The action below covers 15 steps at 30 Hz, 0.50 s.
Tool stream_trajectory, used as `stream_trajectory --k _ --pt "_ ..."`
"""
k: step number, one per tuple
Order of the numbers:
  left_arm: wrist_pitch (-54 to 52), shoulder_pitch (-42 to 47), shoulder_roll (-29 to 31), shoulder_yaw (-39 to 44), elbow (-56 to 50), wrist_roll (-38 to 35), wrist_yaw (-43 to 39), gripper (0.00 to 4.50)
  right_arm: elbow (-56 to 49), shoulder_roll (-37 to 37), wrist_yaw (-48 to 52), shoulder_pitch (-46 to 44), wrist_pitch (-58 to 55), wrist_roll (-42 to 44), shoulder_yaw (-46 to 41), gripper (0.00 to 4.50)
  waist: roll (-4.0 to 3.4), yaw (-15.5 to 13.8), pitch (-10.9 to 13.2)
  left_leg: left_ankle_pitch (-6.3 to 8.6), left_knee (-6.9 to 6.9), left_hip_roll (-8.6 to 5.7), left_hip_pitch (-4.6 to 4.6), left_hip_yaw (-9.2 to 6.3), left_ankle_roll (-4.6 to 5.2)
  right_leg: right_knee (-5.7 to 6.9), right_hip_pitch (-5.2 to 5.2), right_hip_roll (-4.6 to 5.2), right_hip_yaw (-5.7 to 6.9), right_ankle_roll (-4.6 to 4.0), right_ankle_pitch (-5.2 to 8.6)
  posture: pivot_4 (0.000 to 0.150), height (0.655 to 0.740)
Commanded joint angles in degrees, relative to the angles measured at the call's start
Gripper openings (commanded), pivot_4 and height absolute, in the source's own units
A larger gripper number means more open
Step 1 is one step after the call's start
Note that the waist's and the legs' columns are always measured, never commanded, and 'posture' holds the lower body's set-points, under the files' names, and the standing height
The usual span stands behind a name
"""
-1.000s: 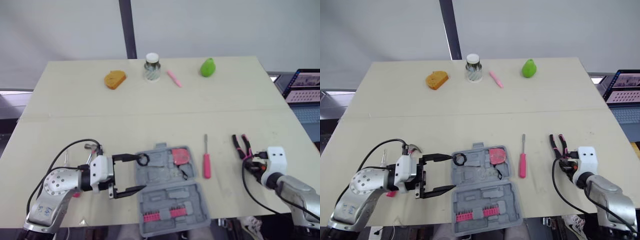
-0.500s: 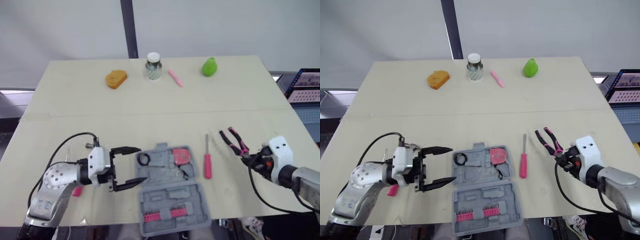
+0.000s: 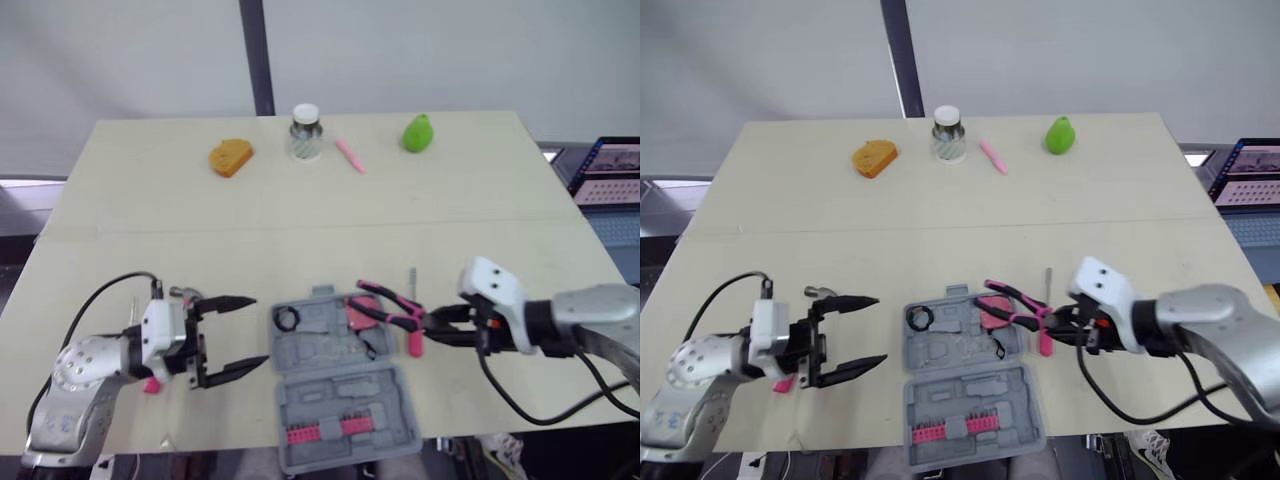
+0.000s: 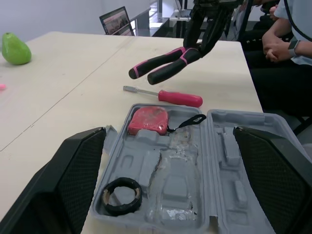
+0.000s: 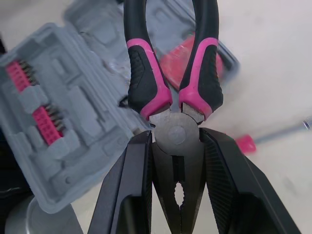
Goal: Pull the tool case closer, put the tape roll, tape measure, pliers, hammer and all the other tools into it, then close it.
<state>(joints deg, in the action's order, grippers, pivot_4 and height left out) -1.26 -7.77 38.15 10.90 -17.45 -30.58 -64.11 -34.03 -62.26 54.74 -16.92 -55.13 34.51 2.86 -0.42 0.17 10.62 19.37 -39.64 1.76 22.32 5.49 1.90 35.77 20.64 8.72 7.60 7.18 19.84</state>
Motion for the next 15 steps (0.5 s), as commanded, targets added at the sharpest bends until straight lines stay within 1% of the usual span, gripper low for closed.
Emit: stream_trajectory --k 1,8,15 --pt "1.2 -2.7 1.0 2.1 -1.9 -0.6 -0.9 4.5 0.4 -0.1 4.4 -7.4 0.4 -2.3 7.7 0.98 -0.02 0.0 0.0 0.0 -0.01 0.01 0.01 0.01 0.0 -0.02 0.01 0.01 -0.03 0.0 0.0 0.15 0.695" --pt "4.2 -8.4 -0.3 3.2 -1.4 0.7 -0.3 4.5 5.2 3.7 10.3 -19.8 4.7 -11.3 22.6 0.98 -0.01 0.1 0.0 0.01 -0.01 -0.02 0.06 -0.02 -0.02 0.0 0.05 0.07 0.01 -0.01 0.0 0.15 0.695" --pt "7.0 -13.3 -1.4 4.4 -0.1 1.6 0.2 4.5 10.4 9.6 14.0 -26.4 8.5 -18.7 31.2 0.98 -0.01 0.3 0.0 0.0 -0.02 0.0 0.06 0.02 -0.02 0.09 0.1 0.05 0.08 -0.01 0.0 0.15 0.695"
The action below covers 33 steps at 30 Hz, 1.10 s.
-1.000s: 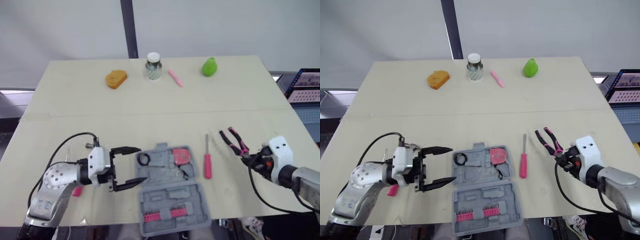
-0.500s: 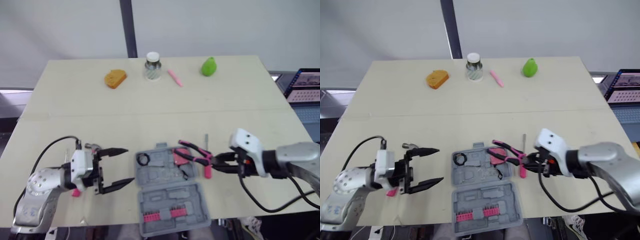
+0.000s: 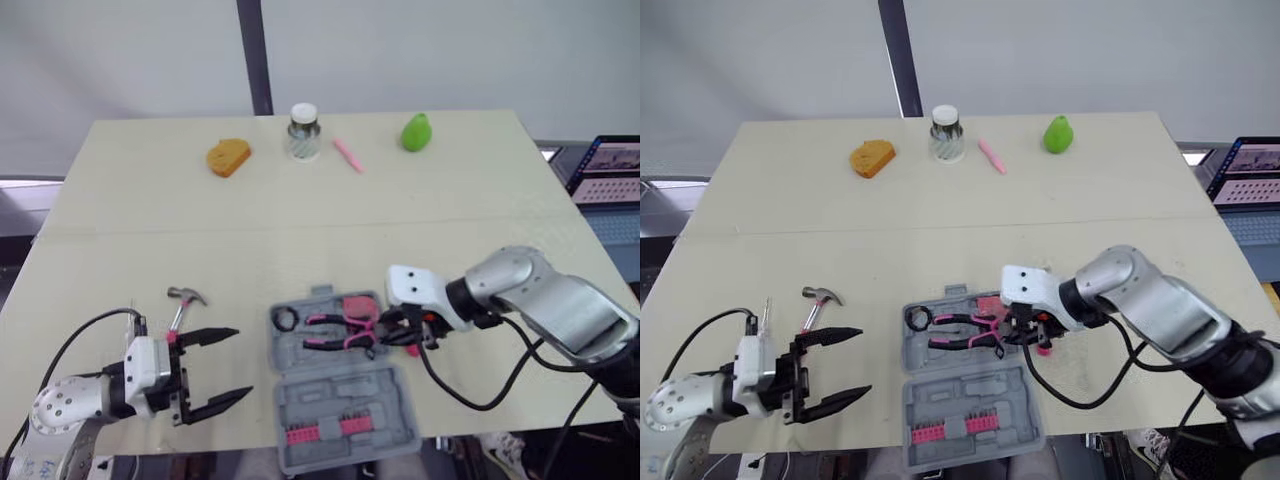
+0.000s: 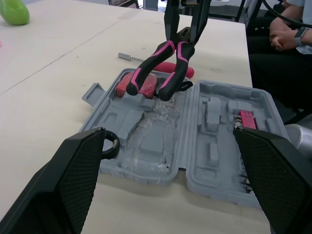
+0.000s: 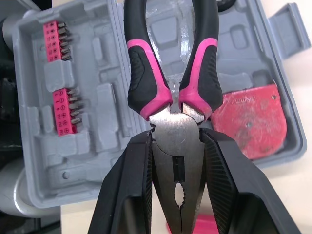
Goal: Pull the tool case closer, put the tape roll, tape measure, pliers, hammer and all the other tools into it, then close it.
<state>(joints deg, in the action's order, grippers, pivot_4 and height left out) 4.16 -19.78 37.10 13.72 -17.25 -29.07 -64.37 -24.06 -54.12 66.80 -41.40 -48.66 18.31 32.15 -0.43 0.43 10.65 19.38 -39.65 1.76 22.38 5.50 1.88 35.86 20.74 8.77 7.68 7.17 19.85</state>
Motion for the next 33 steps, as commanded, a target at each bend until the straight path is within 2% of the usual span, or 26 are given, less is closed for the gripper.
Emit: stream_trajectory --k 1,12,21,33 --pt "1.9 -1.8 -0.5 1.7 -0.2 0.2 0.6 4.5 1.2 2.3 2.4 -2.4 2.4 -3.4 2.9 0.98 0.0 0.0 0.0 0.0 0.0 0.0 0.0 0.0 0.0 0.01 0.0 0.0 0.02 0.0 0.0 0.15 0.695" --pt "6.5 -6.1 -1.7 4.1 2.8 1.7 2.0 4.5 10.6 10.4 5.4 -5.8 8.2 -12.9 9.4 0.98 0.01 0.3 0.0 0.0 -0.02 0.01 0.02 0.05 0.0 0.12 0.12 -0.01 0.11 -0.01 0.0 0.15 0.695" --pt "10.8 -9.9 -2.3 4.5 4.3 2.4 0.9 4.5 15.1 15.6 6.8 -7.0 9.7 -16.7 10.2 0.98 0.03 1.2 0.0 0.01 -0.02 0.0 0.07 0.05 0.01 0.17 0.18 0.0 0.13 -0.01 0.0 0.15 0.695" --pt "12.0 -9.1 -2.2 3.7 5.0 3.4 1.6 4.5 17.1 19.8 7.6 -6.5 10.3 -19.6 10.1 0.98 0.03 1.2 0.0 0.01 -0.02 0.0 0.14 0.15 0.0 0.46 0.38 0.01 0.07 -0.01 0.0 0.15 0.695"
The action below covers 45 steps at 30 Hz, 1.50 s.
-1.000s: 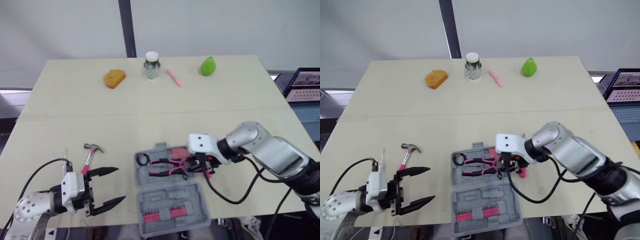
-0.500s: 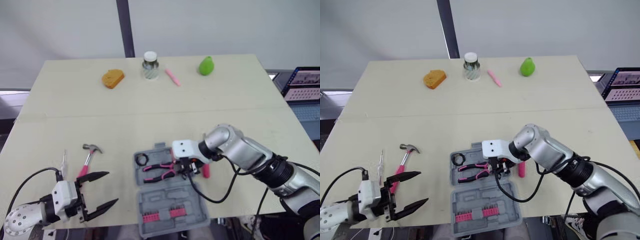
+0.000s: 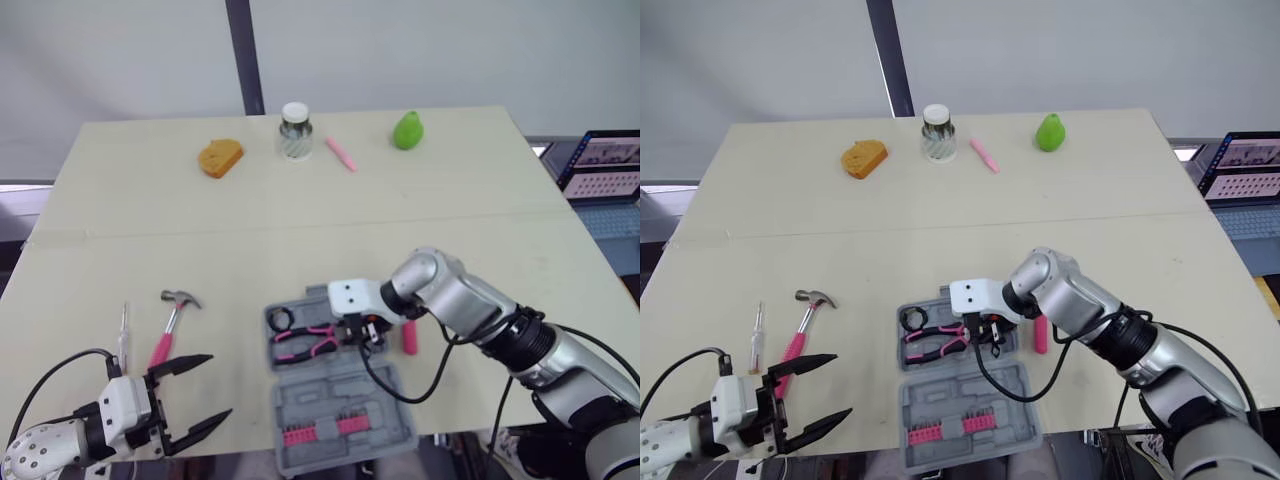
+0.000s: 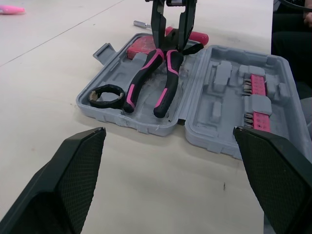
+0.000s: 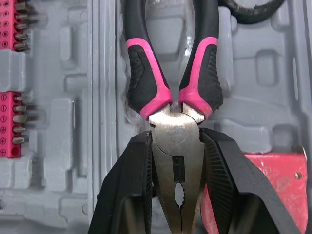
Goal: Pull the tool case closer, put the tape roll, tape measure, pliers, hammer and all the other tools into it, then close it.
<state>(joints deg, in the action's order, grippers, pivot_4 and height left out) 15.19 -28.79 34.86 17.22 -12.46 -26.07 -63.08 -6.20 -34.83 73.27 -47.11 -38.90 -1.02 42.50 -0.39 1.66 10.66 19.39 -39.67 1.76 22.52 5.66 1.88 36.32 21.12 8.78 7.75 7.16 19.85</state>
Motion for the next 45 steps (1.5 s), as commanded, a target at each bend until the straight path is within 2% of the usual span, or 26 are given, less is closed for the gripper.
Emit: stream_trajectory --k 1,23,25,26,30,37,40,43,45 --pt "1.1 0.0 0.1 0.1 0.3 0.7 0.3 4.5 -0.8 0.7 1.1 -0.8 0.6 -0.4 -0.2 0.98 0.0 0.0 0.0 0.0 0.0 -0.02 0.02 0.01 0.0 0.1 0.05 0.02 0.0 0.0 0.0 0.15 0.695" --pt "2.2 1.1 -0.2 -1.0 0.9 1.4 0.7 4.5 -1.7 1.5 1.8 1.0 0.6 -2.3 0.1 0.98 0.0 0.0 0.0 0.0 -0.03 -0.01 0.2 0.15 0.0 0.22 0.35 0.02 -0.06 -0.01 0.0 0.15 0.695" --pt "2.2 1.5 -0.1 -1.2 1.1 1.3 0.7 4.5 -2.1 1.5 2.0 1.2 0.3 -2.2 0.0 2.0 0.0 0.0 0.0 0.0 -0.04 -0.01 0.21 0.16 0.0 0.22 0.35 0.02 -0.06 -0.01 0.0 0.15 0.695" --pt "2.2 1.6 -0.1 -1.3 1.2 1.3 0.7 4.5 -2.4 1.5 2.0 1.3 0.1 -2.1 -0.1 2.3 0.0 0.0 0.0 0.0 -0.05 -0.01 0.21 0.15 0.0 0.23 0.35 0.02 -0.05 -0.01 0.0 0.15 0.695" --pt "2.3 2.0 0.0 -1.7 1.6 1.3 0.6 4.5 -4.4 1.0 2.4 0.8 -2.2 -0.9 -1.8 4.3 0.01 0.0 0.0 0.0 -0.06 -0.01 0.21 0.15 0.0 0.24 0.35 0.01 -0.06 -0.01 0.0 0.15 0.695" --pt "2.2 3.5 -0.1 -2.3 2.2 1.3 0.9 4.5 -9.2 0.1 1.0 2.2 -8.6 7.0 -10.9 4.3 0.04 0.0 0.0 0.0 -0.08 -0.01 0.23 0.12 0.0 0.25 0.36 0.03 -0.05 -0.01 0.0 0.15 0.695" --pt "2.1 3.7 -0.3 -2.6 2.1 1.1 1.0 4.5 -9.2 0.8 -0.9 7.0 -4.9 10.0 -15.6 4.3 0.14 -0.1 -0.1 0.0 -0.07 -0.01 0.23 0.09 0.0 0.24 0.34 0.02 -0.02 -0.01 0.0 0.15 0.695" --pt "1.8 4.0 -0.1 -3.0 2.1 1.0 0.8 4.5 -7.7 3.0 -3.8 12.6 2.4 11.7 -19.6 3.48 0.16 -0.1 -0.1 0.0 -0.08 -0.03 0.24 0.1 0.01 0.22 0.31 0.02 -0.03 -0.01 0.0 0.15 0.695" --pt "1.5 4.5 -0.2 -3.3 2.0 1.0 1.0 4.5 -6.7 3.8 -4.8 15.4 7.2 11.8 -20.5 2.5 0.16 -0.1 -0.1 0.0 -0.08 -0.02 0.24 0.13 0.01 0.24 0.32 0.01 -0.04 -0.01 0.0 0.15 0.695"
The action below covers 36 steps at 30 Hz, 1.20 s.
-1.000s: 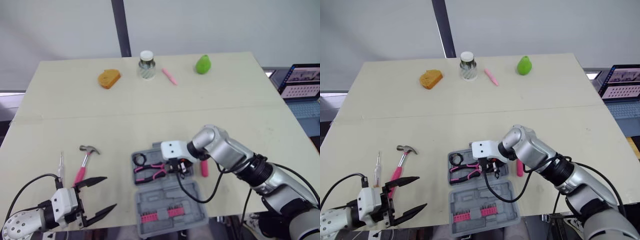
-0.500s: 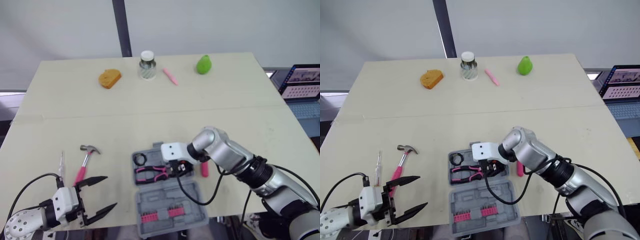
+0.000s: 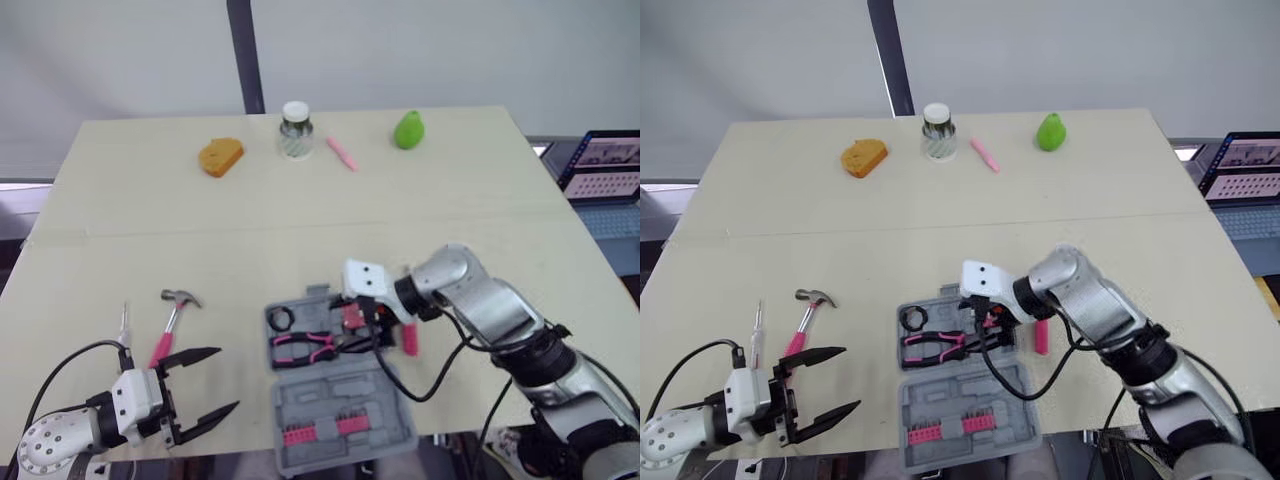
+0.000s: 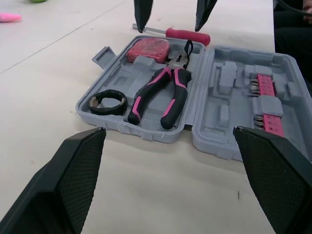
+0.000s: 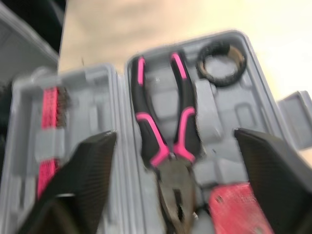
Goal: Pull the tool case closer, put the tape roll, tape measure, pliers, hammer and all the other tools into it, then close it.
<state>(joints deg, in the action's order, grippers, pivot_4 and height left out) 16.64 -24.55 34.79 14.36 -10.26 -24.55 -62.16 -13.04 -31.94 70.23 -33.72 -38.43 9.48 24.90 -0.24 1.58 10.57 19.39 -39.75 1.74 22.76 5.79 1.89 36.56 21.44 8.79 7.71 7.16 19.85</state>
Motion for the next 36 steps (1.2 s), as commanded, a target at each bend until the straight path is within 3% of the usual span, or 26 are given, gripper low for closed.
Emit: stream_trajectory --k 1,5,19,36 --pt "-0.1 0.5 -0.2 -0.7 -0.4 -0.4 0.2 4.5 0.6 1.4 -2.3 3.1 7.6 1.6 -3.2 1.97 0.0 0.0 0.0 0.0 0.0 0.0 0.0 0.0 0.0 0.01 0.01 -0.01 0.0 0.0 0.0 0.15 0.695" --pt "-0.7 1.5 -0.3 -1.5 -1.2 -0.3 0.7 4.5 3.2 3.6 -4.6 8.1 16.3 2.1 -4.8 0.05 0.02 0.0 0.0 0.0 0.0 0.0 -0.01 0.02 0.0 0.03 0.01 -0.03 -0.02 0.0 0.0 0.15 0.695" --pt "-5.5 4.6 0.8 -3.5 -5.5 0.1 3.4 4.5 11.5 6.1 -5.2 11.8 26.5 -1.5 -1.0 0.05 0.03 0.0 0.0 0.0 -0.12 0.01 -0.02 -0.01 0.01 0.23 0.02 -0.06 -0.07 0.0 0.0 0.15 0.695" --pt "-7.4 3.6 1.6 -2.9 -7.8 0.0 4.5 4.5 18.0 7.4 -6.1 12.7 27.0 -5.5 2.4 0.05 0.16 0.0 -0.1 0.0 -0.15 0.02 -0.07 -0.03 0.0 0.3 -0.01 -0.08 -0.1 -0.01 0.01 0.15 0.695"
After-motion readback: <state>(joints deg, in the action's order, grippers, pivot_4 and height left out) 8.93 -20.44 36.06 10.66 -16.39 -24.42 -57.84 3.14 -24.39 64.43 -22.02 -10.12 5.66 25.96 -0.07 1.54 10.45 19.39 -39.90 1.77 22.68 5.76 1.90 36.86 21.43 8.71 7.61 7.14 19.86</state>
